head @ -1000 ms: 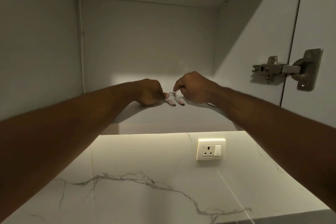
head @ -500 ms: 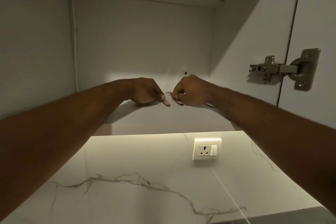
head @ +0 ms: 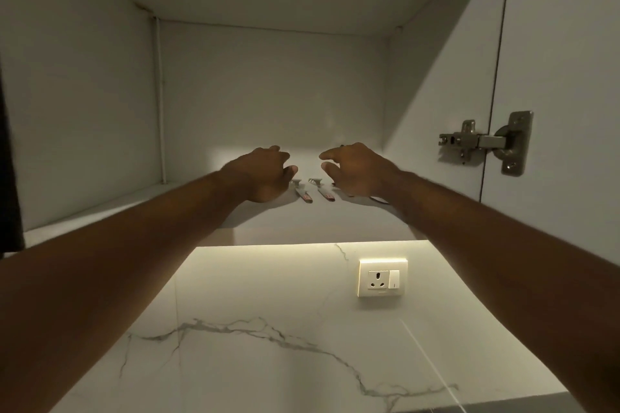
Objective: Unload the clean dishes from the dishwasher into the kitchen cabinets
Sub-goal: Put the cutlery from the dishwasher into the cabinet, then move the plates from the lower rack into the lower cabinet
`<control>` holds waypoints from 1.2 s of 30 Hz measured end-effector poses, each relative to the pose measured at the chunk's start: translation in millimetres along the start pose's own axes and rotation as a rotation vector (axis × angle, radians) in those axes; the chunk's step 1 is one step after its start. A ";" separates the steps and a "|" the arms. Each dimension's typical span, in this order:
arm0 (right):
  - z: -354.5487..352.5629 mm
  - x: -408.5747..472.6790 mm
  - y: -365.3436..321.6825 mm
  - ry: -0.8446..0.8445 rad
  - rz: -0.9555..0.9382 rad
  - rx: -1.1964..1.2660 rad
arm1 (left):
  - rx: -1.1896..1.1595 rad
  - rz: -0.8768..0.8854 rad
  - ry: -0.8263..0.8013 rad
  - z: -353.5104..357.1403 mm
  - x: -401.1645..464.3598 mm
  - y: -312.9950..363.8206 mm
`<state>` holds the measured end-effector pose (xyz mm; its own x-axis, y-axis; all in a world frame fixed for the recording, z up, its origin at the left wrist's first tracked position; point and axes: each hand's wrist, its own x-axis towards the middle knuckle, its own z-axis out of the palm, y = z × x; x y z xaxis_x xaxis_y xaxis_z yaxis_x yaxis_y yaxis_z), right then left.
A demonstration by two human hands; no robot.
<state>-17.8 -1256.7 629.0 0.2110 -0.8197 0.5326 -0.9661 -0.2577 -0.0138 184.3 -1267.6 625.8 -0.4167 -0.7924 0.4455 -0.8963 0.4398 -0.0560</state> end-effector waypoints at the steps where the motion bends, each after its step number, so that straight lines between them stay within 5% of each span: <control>1: 0.0 0.6 0.0 0.003 0.019 0.004 | -0.017 -0.010 0.019 -0.5 -1.4 0.9; 15: -35.3 -82.3 -35.8 0.172 0.021 0.122 | -0.095 -0.013 0.066 -36.1 -103.3 34.3; 26: -58.9 -217.1 -104.8 0.354 0.200 0.082 | -0.036 0.314 0.258 -35.1 -201.8 59.1; 36: -82.2 -333.3 -149.4 0.363 0.322 -0.056 | -0.113 0.368 0.230 -23.7 -281.4 94.9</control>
<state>44.0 -903.0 523.1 -0.1552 -0.6192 0.7697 -0.9825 0.0157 -0.1855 220.0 -992.9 516.3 -0.6492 -0.4655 0.6016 -0.6669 0.7287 -0.1558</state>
